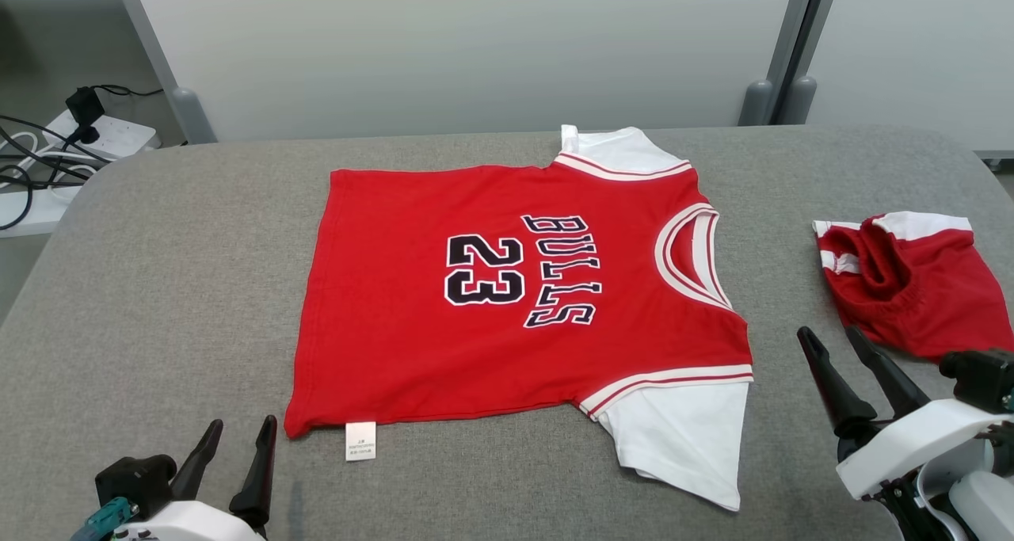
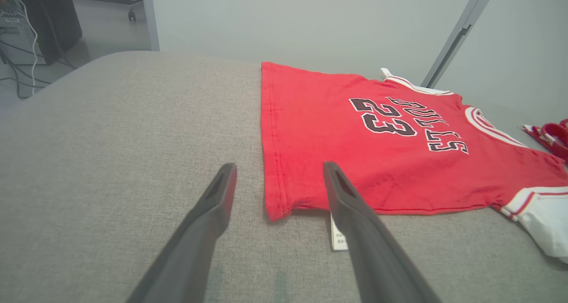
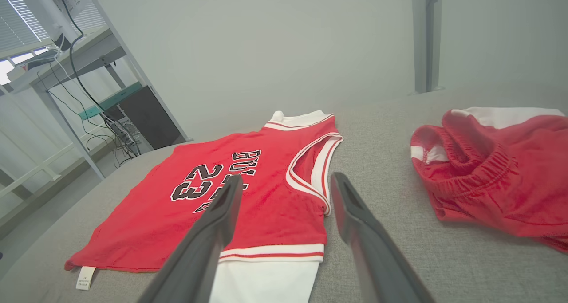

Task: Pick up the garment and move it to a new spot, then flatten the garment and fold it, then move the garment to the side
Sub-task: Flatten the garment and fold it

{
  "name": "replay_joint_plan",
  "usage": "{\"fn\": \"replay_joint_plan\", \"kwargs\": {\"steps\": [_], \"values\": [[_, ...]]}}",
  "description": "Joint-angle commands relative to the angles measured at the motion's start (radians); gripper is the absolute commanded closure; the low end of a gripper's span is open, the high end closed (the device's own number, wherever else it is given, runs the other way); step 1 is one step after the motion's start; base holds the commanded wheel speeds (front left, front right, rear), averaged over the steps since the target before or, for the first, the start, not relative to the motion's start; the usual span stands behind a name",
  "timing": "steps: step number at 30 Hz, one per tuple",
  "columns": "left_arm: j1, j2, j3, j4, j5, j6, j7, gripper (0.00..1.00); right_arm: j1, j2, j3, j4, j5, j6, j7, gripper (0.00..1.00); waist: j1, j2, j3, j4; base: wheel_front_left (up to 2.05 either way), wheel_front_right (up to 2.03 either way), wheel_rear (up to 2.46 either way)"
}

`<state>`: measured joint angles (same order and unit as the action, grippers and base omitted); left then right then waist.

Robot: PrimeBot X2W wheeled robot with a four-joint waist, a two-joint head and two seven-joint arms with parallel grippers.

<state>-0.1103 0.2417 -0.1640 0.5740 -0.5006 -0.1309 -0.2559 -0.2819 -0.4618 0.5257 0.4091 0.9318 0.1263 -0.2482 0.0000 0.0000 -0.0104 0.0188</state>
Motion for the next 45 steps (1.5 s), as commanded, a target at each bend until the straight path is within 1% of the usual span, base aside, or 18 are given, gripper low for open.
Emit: {"fn": "replay_joint_plan", "kwargs": {"steps": [1, 9, 20, 27, 34, 40, 45], "values": [[-0.019, 0.024, 0.043, -0.025, 0.007, 0.000, -0.006, 0.00, 0.010, -0.012, -0.002, -0.009, -0.018, 0.004, -0.013, 0.00, 0.0000, 0.0000, -0.002, 0.000, 0.00, 0.00, 0.00], [0.010, -0.008, 0.094, -0.058, 0.046, 0.000, -0.006, 0.00, 0.061, 0.047, -0.106, 0.001, -0.169, 0.004, -0.013, 0.00, 0.0000, 0.0000, -0.022, 0.004, 0.00, 0.00, 0.00], [0.054, -0.056, 0.149, -0.112, 0.108, 0.000, -0.006, 0.00, 0.138, 0.126, -0.204, -0.007, -0.358, 0.004, -0.014, 0.00, 0.0000, 0.0000, -0.039, 0.017, 0.00, 0.00, 0.00], [0.088, -0.102, 0.185, -0.157, 0.170, 0.000, -0.006, 0.00, 0.193, 0.199, -0.318, -0.054, -0.504, 0.004, -0.014, 0.00, 0.0000, 0.0000, -0.040, 0.021, 0.00, 0.00, 0.00], [0.111, -0.123, 0.200, -0.216, 0.238, 0.000, -0.006, 0.00, 0.243, 0.279, -0.396, -0.113, -0.627, 0.004, -0.014, 0.00, 0.0000, 0.0000, -0.032, 0.022, 0.00, 0.00, 0.00], [0.131, -0.158, 0.252, -0.266, 0.299, 0.000, -0.006, 0.00, 0.272, 0.326, -0.436, -0.144, -0.697, 0.004, -0.014, 0.00, 0.0000, 0.0000, -0.026, 0.024, 0.00, 0.00, 0.00], [0.139, -0.174, 0.266, -0.286, 0.338, 0.000, -0.006, 0.00, 0.279, 0.340, -0.445, -0.148, -0.720, 0.004, -0.014, 0.00, 0.0000, 0.0000, -0.024, 0.026, 0.00, 0.00, 0.00]]}}
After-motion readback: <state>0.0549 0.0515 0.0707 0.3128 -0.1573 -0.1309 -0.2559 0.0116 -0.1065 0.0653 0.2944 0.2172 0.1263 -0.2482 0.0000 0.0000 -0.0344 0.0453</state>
